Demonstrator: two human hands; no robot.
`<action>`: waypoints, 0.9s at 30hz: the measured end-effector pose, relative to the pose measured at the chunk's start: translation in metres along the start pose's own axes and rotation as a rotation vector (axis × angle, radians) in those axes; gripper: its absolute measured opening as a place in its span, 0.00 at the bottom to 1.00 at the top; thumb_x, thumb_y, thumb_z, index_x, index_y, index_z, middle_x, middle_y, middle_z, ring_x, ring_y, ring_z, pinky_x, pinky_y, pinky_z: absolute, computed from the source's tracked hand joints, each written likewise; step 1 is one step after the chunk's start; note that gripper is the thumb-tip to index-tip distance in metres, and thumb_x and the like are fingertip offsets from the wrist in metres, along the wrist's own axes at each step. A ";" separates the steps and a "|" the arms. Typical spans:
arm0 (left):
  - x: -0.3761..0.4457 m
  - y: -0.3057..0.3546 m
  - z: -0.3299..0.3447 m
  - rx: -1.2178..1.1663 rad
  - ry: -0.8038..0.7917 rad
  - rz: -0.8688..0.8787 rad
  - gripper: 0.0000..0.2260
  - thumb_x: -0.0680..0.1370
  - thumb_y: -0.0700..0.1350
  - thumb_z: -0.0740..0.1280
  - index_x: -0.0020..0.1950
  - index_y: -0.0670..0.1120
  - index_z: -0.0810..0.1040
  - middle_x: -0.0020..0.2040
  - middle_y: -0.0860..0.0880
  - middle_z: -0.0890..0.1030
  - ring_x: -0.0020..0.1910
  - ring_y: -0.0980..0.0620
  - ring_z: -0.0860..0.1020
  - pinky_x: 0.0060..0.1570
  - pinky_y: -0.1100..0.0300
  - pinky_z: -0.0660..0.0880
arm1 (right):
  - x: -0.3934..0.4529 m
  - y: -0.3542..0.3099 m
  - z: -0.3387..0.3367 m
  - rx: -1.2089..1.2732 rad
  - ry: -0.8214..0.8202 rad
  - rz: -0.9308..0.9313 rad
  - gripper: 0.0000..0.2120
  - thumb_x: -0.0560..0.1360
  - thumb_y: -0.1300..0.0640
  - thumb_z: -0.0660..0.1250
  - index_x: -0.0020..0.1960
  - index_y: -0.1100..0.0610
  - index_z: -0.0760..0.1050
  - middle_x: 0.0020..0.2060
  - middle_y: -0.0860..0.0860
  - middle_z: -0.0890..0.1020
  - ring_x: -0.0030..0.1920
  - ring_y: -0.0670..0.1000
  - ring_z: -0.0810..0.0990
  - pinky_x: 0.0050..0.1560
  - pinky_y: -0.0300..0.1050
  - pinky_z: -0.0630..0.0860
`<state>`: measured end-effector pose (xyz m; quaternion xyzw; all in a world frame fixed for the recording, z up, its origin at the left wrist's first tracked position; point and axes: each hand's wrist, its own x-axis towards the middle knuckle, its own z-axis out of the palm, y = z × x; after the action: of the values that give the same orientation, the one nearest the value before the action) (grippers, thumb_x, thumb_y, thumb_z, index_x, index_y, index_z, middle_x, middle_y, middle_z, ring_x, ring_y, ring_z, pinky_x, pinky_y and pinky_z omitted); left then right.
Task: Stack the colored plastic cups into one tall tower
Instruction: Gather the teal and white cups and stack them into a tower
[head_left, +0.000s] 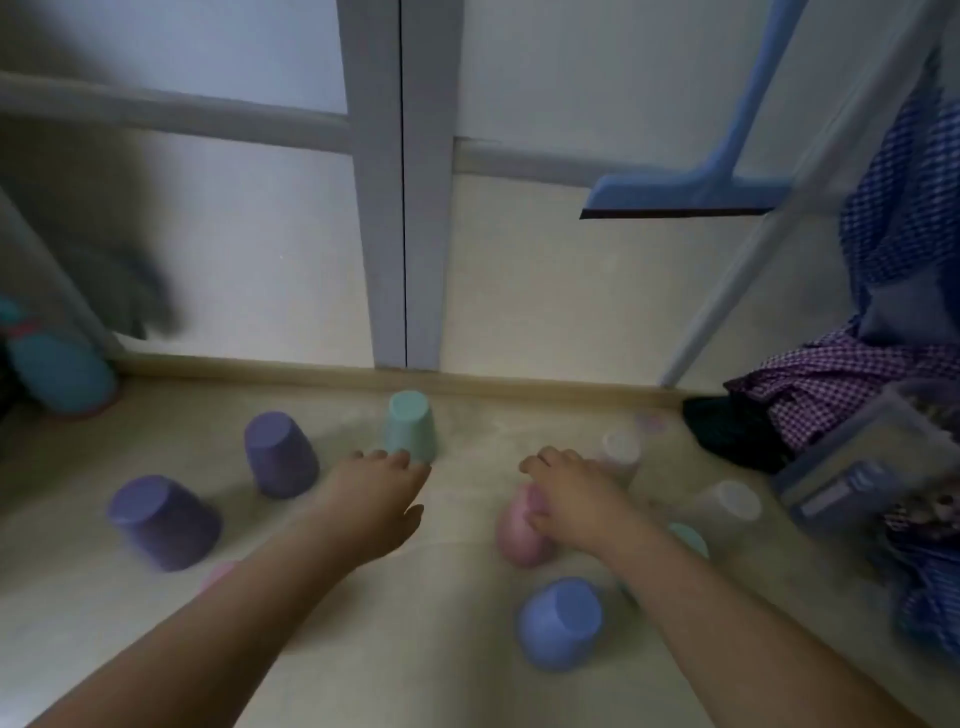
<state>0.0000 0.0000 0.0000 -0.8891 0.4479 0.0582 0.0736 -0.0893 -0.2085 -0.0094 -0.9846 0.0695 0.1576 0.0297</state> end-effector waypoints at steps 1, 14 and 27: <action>0.002 -0.001 0.001 -0.004 -0.001 -0.019 0.15 0.77 0.53 0.58 0.59 0.46 0.67 0.54 0.45 0.76 0.52 0.43 0.76 0.49 0.52 0.72 | 0.002 0.000 0.003 0.001 -0.026 0.012 0.25 0.72 0.51 0.66 0.67 0.56 0.65 0.62 0.57 0.71 0.62 0.59 0.71 0.61 0.52 0.71; 0.036 -0.028 0.005 -0.062 0.070 -0.098 0.18 0.77 0.51 0.59 0.64 0.45 0.64 0.58 0.44 0.74 0.53 0.44 0.75 0.50 0.52 0.72 | 0.023 0.003 -0.009 0.090 -0.029 -0.050 0.25 0.71 0.54 0.67 0.65 0.55 0.65 0.62 0.56 0.70 0.59 0.59 0.70 0.56 0.51 0.73; 0.122 -0.052 0.028 -0.209 -0.125 -0.125 0.23 0.74 0.51 0.62 0.65 0.45 0.61 0.62 0.40 0.69 0.59 0.39 0.72 0.51 0.48 0.74 | 0.033 0.017 -0.040 0.131 0.047 -0.068 0.26 0.72 0.53 0.66 0.68 0.52 0.63 0.64 0.51 0.69 0.61 0.55 0.69 0.57 0.49 0.70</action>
<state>0.1131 -0.0606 -0.0438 -0.9128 0.3778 0.1550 0.0118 -0.0482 -0.2323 0.0171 -0.9858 0.0467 0.1283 0.0979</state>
